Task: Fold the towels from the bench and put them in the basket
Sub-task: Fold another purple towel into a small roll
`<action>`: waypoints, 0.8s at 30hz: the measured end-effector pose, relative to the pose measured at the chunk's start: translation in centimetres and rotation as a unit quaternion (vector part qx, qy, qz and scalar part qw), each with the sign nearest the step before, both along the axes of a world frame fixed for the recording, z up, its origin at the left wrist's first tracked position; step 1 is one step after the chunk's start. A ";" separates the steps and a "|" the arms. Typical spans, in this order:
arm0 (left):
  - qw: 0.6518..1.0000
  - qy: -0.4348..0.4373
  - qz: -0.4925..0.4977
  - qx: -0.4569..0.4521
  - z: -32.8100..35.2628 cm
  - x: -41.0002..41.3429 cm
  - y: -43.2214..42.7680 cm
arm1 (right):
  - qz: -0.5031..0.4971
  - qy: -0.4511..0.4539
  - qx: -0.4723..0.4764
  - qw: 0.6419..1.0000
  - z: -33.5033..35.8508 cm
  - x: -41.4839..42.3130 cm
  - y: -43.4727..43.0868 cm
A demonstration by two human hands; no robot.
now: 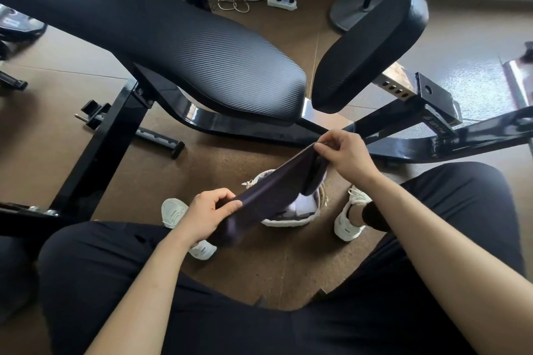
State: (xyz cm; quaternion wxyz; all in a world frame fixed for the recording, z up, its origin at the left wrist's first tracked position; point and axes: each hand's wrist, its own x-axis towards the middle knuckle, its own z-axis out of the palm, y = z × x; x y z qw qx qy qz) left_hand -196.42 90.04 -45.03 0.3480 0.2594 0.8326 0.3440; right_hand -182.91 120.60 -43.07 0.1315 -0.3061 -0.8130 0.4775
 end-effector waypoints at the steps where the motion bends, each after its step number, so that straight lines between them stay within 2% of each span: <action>1: 1.000 0.000 0.005 -0.002 0.0 -0.1 -0.1 | -0.016 -0.003 0.003 1.000 -0.2 0.1 0.5; 7: 0.997 0.060 0.030 -0.043 -0.2 -0.6 -0.9 | -0.116 0.008 -0.013 0.993 -1.0 0.4 2.6; 11: 0.994 0.061 0.093 -0.019 -0.5 -1.0 -0.9 | -0.140 0.002 -0.012 0.990 -1.5 0.6 3.3; 15: 0.970 -0.014 0.222 0.100 -0.4 -1.4 -0.6 | -0.117 -0.008 -0.005 0.993 -1.6 0.7 2.7; 18: 0.946 -0.067 0.279 0.152 -0.3 -1.2 0.0 | -0.075 -0.010 -0.033 0.997 -1.4 0.8 1.8; 24: 0.922 -0.144 0.292 0.209 0.7 0.3 1.6 | -0.044 0.011 -0.148 0.988 0.2 0.6 -2.4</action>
